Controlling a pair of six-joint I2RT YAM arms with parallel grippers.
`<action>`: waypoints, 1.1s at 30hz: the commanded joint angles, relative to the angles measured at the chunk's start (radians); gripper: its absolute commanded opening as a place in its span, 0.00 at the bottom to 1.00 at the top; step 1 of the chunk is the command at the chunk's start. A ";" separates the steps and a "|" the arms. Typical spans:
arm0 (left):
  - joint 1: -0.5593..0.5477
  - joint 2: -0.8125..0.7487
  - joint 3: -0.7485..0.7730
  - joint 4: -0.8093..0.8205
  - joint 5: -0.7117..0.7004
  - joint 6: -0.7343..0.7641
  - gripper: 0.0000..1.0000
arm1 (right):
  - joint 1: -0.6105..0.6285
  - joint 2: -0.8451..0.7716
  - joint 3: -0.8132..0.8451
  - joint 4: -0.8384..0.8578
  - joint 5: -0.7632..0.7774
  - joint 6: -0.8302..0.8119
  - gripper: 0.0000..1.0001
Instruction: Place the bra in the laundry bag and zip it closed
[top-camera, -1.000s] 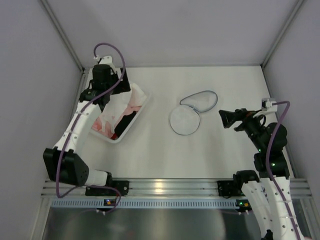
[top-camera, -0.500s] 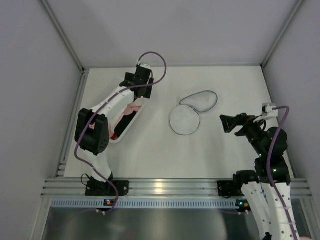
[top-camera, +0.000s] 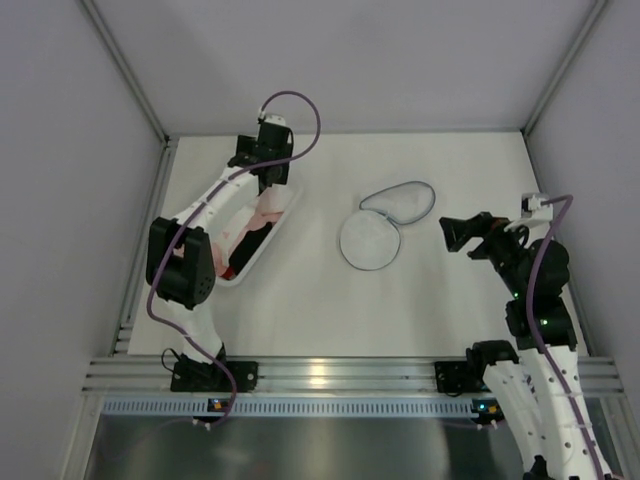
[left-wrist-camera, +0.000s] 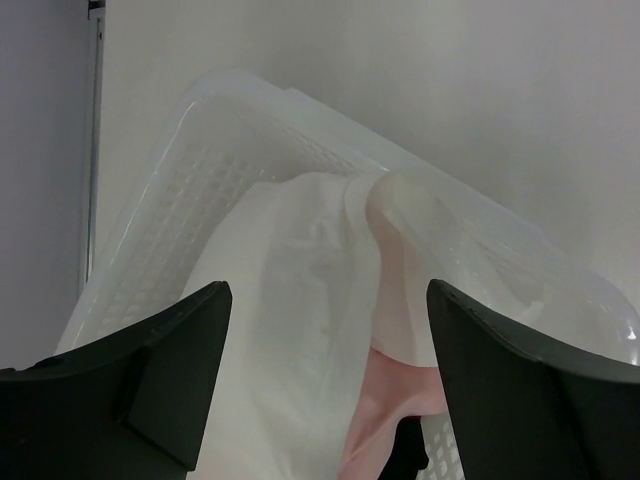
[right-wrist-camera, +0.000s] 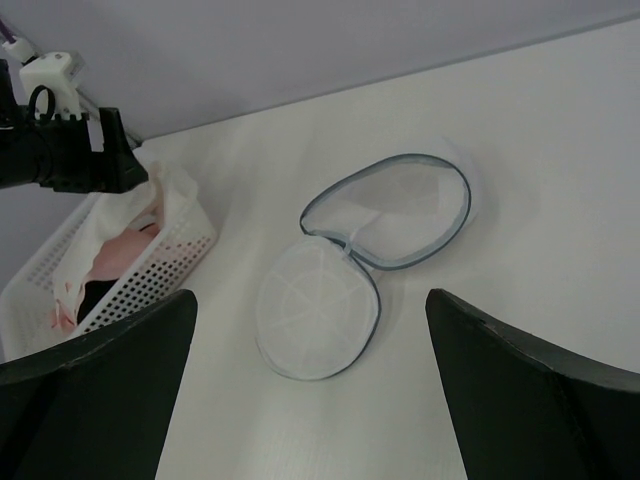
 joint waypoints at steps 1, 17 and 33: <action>0.023 -0.020 0.040 0.024 -0.038 -0.023 0.85 | 0.014 0.042 0.051 0.105 0.030 -0.022 0.99; 0.069 0.137 0.098 0.115 0.038 0.003 0.74 | 0.012 0.089 0.052 0.099 0.050 -0.051 0.99; 0.071 0.019 0.025 0.155 -0.032 0.061 0.00 | 0.014 0.140 0.057 0.161 -0.019 -0.011 1.00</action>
